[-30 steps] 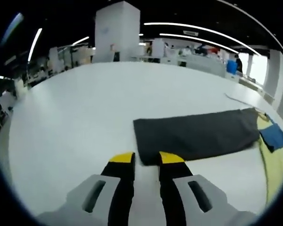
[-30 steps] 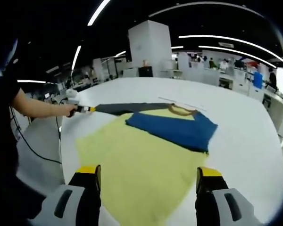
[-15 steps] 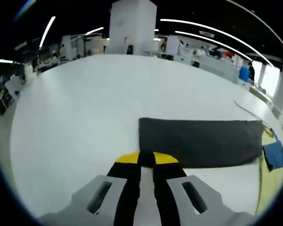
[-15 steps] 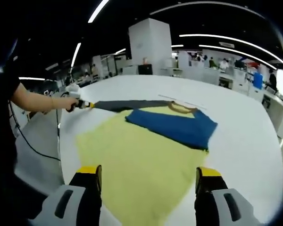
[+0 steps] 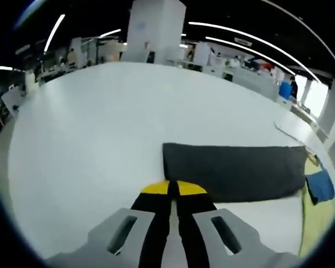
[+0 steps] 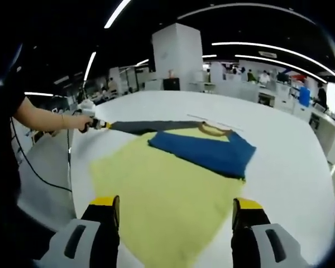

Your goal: Fold the garment on the visible template until the final outline fits inside the template.

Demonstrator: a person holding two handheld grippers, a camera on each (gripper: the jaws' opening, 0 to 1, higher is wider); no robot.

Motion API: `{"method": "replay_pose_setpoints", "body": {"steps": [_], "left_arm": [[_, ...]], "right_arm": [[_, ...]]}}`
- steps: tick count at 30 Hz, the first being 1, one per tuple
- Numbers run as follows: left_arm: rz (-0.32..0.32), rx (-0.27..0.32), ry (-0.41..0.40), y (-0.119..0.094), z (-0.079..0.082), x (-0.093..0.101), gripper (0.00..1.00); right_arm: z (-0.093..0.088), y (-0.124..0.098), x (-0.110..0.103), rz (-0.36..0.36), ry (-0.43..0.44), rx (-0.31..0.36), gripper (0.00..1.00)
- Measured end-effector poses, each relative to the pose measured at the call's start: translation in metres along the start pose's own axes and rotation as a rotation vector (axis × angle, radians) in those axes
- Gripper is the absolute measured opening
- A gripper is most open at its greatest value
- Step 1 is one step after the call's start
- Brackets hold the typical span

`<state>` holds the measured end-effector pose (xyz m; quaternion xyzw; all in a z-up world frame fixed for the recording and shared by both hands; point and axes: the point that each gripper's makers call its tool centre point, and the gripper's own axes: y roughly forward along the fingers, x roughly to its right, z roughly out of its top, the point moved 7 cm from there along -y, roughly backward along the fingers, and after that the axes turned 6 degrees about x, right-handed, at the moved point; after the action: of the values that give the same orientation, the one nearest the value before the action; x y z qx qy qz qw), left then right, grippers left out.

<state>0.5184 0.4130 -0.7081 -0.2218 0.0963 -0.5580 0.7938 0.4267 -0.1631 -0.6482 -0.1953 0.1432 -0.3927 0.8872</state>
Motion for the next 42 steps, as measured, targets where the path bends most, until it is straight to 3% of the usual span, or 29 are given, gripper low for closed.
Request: {"method": "replay_pose_setpoints", "body": {"steps": [6,10,17,21,42], "left_arm": [[-0.027,0.037,0.023,-0.002,0.015,0.005,0.0],[-0.037,0.028,0.087,-0.004,0.018,0.01,0.0],[-0.071,0.059,0.093,-0.008,0.027,0.018,0.0],[-0.115,0.072,0.072,-0.008,0.03,0.027,0.0],[-0.291,0.126,0.171,-0.009,0.053,0.084,0.0]], "right_arm": [[0.0,-0.001,-0.001,0.001,0.002,0.007,0.82],[0.0,-0.002,-0.002,-0.003,0.0,0.006,0.82],[-0.002,-0.004,-0.001,-0.007,0.005,0.009,0.82],[-0.001,-0.003,-0.002,-0.003,0.006,0.01,0.82],[-0.004,-0.006,-0.008,0.005,0.008,0.016,0.82]]}}
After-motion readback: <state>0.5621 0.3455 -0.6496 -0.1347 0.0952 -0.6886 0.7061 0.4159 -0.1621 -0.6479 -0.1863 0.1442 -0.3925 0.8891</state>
